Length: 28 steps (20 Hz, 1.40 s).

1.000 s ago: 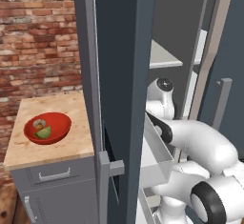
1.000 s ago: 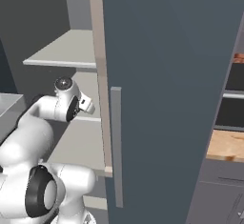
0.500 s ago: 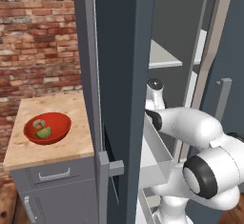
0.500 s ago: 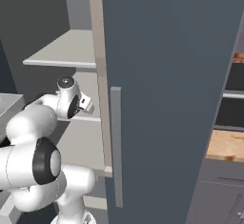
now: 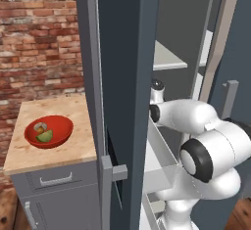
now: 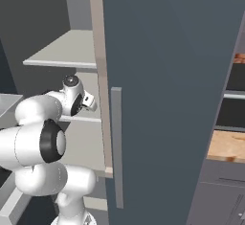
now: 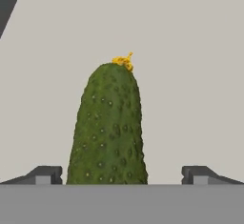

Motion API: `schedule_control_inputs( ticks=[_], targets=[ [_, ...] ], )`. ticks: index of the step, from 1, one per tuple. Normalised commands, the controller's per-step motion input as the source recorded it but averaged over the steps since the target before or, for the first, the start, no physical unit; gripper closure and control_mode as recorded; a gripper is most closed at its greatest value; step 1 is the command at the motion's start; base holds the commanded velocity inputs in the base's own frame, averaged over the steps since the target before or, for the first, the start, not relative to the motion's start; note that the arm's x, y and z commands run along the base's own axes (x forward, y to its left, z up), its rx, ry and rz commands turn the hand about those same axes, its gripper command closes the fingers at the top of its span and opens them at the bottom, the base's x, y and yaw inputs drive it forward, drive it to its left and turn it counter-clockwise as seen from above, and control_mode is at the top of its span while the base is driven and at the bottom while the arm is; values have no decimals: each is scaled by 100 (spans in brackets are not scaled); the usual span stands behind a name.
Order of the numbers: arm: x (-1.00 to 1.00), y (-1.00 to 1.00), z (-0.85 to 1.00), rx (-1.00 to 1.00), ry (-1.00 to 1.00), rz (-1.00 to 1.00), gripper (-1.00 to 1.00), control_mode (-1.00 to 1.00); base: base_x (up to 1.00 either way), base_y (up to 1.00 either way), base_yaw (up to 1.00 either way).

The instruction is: Take the cucumber, mushroom, and lemon wedge from the freezer and place them in the bowl on the counter.

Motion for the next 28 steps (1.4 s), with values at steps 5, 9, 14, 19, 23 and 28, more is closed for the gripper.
schedule_control_inputs(
  ticks=[5, 9, 14, 19, 23, 28],
  targets=[
    [12, 0, -16, 0, 0, 1, 100, -100, 0, 0, 0],
    [0, 0, 0, 0, 0, 0, 100, -100, 0, 0, 0],
    [-13, -24, 0, 0, -2, 0, 100, -100, 0, 0, 0],
    [-74, -57, 0, 0, -7, 1, 100, -100, 0, 0, 0],
    [-61, -12, 27, 0, 0, 0, 100, -100, 0, 0, 0],
    [-45, 1, 52, -2, 0, 0, 100, -100, 0, 0, 0]
  ],
)
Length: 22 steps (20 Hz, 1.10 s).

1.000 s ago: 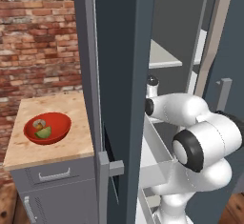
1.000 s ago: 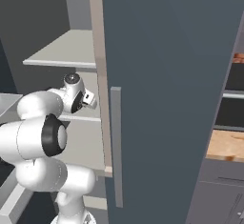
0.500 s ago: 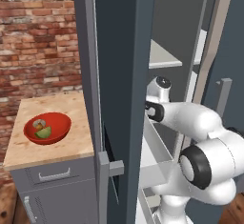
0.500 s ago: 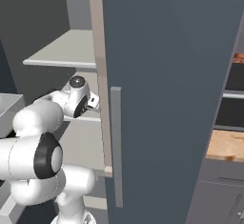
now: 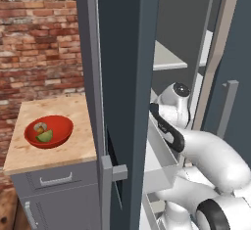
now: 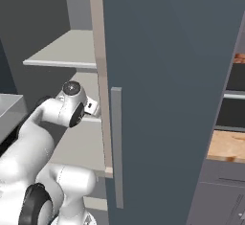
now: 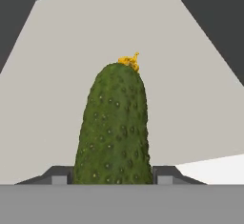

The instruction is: Take the cucumber, mushroom, and lemon wedge from the freezer and place them in the bowl on the counter.

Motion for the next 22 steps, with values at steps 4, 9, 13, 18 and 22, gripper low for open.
schedule_control_inputs(
  ticks=[4, 9, 13, 18, 22],
  targets=[
    [-47, 0, 64, -1, 1, 0, 100, -100, 0, 0, 0],
    [-47, 0, 65, 0, 3, 0, 100, -100, 0, 0, 0],
    [-60, 0, 33, -4, 0, 0, 100, -100, 0, 0, 0],
    [-65, -2, 13, -8, 0, 0, 100, -100, 0, 0, 0],
    [-74, -21, 2, -6, 0, 0, 100, -100, 0, 0, 0]
  ],
)
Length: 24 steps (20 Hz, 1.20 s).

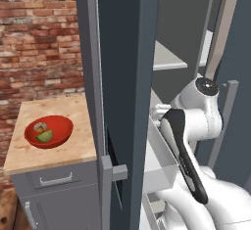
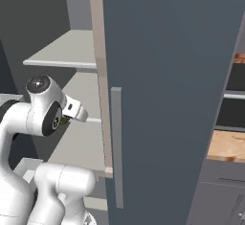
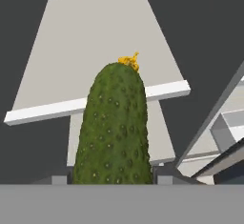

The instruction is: Take the cucumber, mushroom, and lemon wedge from the freezer and place them in the bowl on the counter.

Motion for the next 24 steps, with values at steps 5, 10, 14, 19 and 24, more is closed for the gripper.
schedule_control_inputs(
  ticks=[5, 10, 14, 19, 24],
  targets=[
    [-66, -22, 28, 0, 0, 0, 100, -100, 0, 0, 0],
    [-58, -3, 51, 0, 6, 0, 100, -100, 0, 0, 0],
    [-50, 0, 70, 0, 10, 0, 100, -100, 0, 0, 0],
    [-59, 0, 60, 0, 8, 0, 100, -100, 0, 0, 0],
    [-64, 0, 52, 0, 7, 0, 100, -100, 0, 0, 0]
  ],
)
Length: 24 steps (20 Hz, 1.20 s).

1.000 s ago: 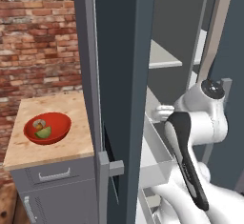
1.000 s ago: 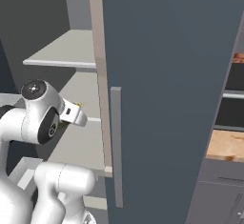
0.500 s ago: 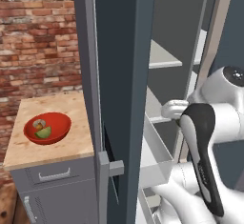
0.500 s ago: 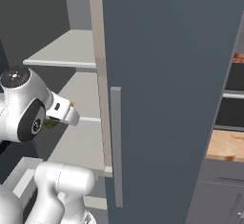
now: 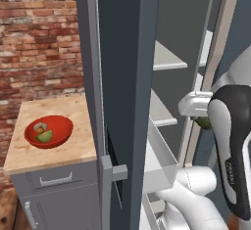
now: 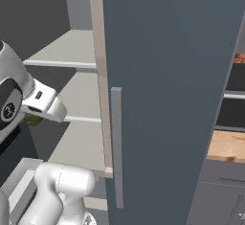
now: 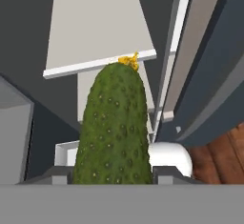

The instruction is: Take the cucumber, mushroom, and lemon wedge from the freezer and place them in the bowl on the counter.

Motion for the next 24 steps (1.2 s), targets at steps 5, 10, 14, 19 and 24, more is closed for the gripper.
schedule_control_inputs(
  ticks=[5, 10, 14, 19, 24],
  targets=[
    [-65, -4, 26, 0, 2, 0, 100, -100, 0, 0, 0],
    [-42, -7, 0, -5, 0, 2, 100, -100, 0, 0, 0],
    [-18, -10, -12, -6, -3, 8, 100, -100, 0, 0, 0],
    [-2, 0, -8, -5, -9, 13, 100, -100, 0, 0, 0],
    [0, 0, 0, 0, -6, 9, 100, -100, 0, 0, 0]
  ],
)
